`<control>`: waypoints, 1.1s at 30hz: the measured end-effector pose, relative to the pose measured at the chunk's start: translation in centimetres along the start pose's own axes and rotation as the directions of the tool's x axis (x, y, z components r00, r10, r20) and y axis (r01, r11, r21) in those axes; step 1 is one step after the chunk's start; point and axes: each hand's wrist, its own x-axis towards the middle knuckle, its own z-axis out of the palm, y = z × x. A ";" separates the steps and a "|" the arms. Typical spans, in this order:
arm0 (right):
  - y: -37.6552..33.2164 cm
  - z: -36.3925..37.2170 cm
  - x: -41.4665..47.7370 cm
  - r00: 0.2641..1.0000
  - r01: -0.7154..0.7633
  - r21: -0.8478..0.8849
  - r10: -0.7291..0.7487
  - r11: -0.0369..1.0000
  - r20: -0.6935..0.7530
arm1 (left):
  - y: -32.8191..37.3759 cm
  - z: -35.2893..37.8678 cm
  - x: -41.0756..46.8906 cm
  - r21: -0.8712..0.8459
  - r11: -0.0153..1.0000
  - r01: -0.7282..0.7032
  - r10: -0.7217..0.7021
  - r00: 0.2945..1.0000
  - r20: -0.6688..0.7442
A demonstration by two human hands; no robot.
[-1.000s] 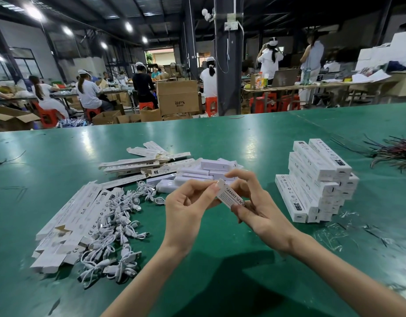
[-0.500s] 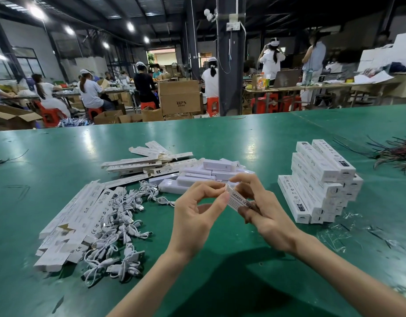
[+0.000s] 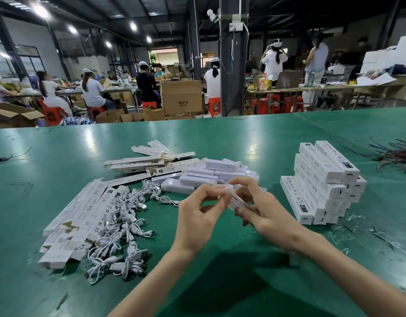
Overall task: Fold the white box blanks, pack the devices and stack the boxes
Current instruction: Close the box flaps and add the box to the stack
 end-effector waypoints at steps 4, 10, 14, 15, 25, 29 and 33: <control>-0.8 -1.9 0.3 0.978 -0.198 0.421 0.152 0.885 0.142 | -0.4 -1.2 1.5 -0.350 0.860 0.371 -0.444 0.882 -0.157; -0.5 -1.5 0.3 0.993 -0.111 0.553 0.073 0.826 0.091 | -1.3 -2.8 2.6 -0.640 0.560 0.527 -0.766 0.624 -0.156; -0.1 0.9 -0.1 0.994 0.045 0.290 -0.013 0.956 -0.110 | -1.9 -1.2 1.5 -0.506 0.571 0.647 -0.782 0.615 -0.096; -0.1 1.2 -0.1 0.984 0.091 0.225 -0.052 0.970 -0.173 | -2.1 -1.0 1.3 -0.420 0.622 0.660 -0.756 0.646 -0.104; 1.7 1.1 0.2 0.875 0.274 -0.310 -0.369 0.910 -0.312 | -0.6 0.1 -0.8 0.457 0.847 -0.272 0.236 0.962 0.136; 2.4 1.1 0.1 0.846 0.212 -0.361 -0.355 0.908 -0.397 | -2.1 -1.3 0.4 0.719 0.627 -0.299 0.197 0.954 0.225; 2.8 0.8 0.0 0.818 0.233 -0.367 -0.386 0.900 -0.426 | -4.5 -4.2 3.8 0.872 0.489 0.006 -0.086 0.995 0.042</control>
